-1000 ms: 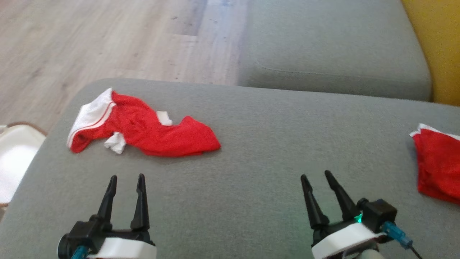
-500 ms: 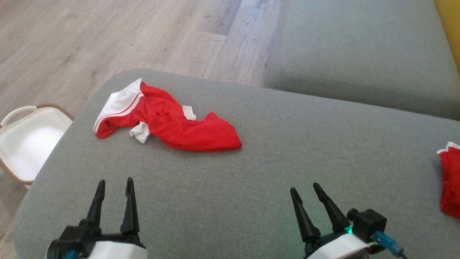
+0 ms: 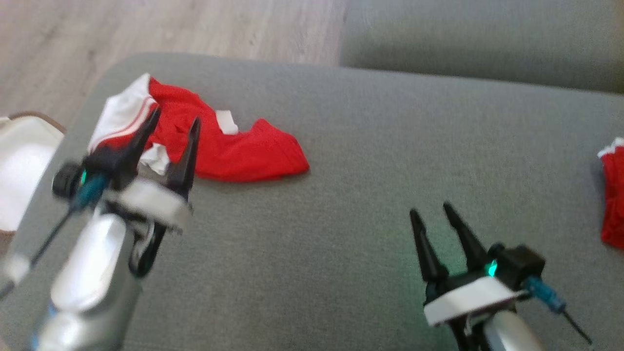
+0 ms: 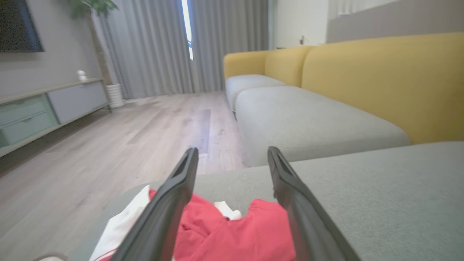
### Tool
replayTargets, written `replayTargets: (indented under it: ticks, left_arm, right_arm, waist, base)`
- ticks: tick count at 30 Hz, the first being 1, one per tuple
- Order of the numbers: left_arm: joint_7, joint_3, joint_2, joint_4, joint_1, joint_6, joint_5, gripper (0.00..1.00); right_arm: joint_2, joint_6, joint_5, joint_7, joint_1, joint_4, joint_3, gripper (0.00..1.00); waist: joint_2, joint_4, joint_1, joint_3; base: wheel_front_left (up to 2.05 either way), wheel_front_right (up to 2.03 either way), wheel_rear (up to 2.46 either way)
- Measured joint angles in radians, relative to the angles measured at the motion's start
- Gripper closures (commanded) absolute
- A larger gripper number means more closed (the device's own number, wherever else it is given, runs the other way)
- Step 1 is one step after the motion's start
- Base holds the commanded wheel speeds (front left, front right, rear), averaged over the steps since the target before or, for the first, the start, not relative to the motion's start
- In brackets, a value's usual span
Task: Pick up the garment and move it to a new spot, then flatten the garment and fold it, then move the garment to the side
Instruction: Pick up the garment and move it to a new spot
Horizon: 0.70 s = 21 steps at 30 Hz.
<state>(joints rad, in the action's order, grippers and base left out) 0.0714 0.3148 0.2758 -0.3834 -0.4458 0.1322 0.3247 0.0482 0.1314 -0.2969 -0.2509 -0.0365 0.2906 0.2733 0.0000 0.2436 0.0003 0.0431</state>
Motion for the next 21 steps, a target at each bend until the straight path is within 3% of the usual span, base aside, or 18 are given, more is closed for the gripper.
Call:
replayTargets:
  ticks: [6, 10, 16, 21]
  left_arm:
    - [-0.186, 0.334, 0.17, -0.075, -0.255, 0.0, 0.196, 0.0]
    - [-0.319, 0.507, 0.259, -0.124, -0.38, 0.0, 0.331, 0.0]
    - [-0.451, 0.707, 0.324, -0.157, -0.493, 0.0, 0.498, 0.0]
    - [-0.467, 0.802, 0.36, -0.199, -0.541, 0.0, 0.568, 0.0]
  right_arm:
    - [0.0, 0.0, 0.01, 0.0, -0.087, -0.029, -0.014, 0.0]
    - [0.0, 0.0, 0.012, 0.0, -0.129, -0.05, -0.012, 0.0]
    - [0.001, 0.0, 0.012, 0.0, -0.169, -0.069, 0.006, 0.0]
    - [0.001, 0.0, 0.012, 0.0, -0.183, -0.076, 0.008, 0.0]
  waist:
    - [0.0, -0.061, 0.0, 0.097]
    - [0.0, -0.111, 0.0, 0.159]
    - [0.0, -0.181, 0.0, 0.235]
    - [0.0, -0.225, -0.0001, 0.279]
  base:
    - [0.0, 0.0, 0.0]
    - [0.0, 0.0, 0.0]
    - [0.0, 0.0, 0.0]
    - [0.0, 0.0, 0.0]
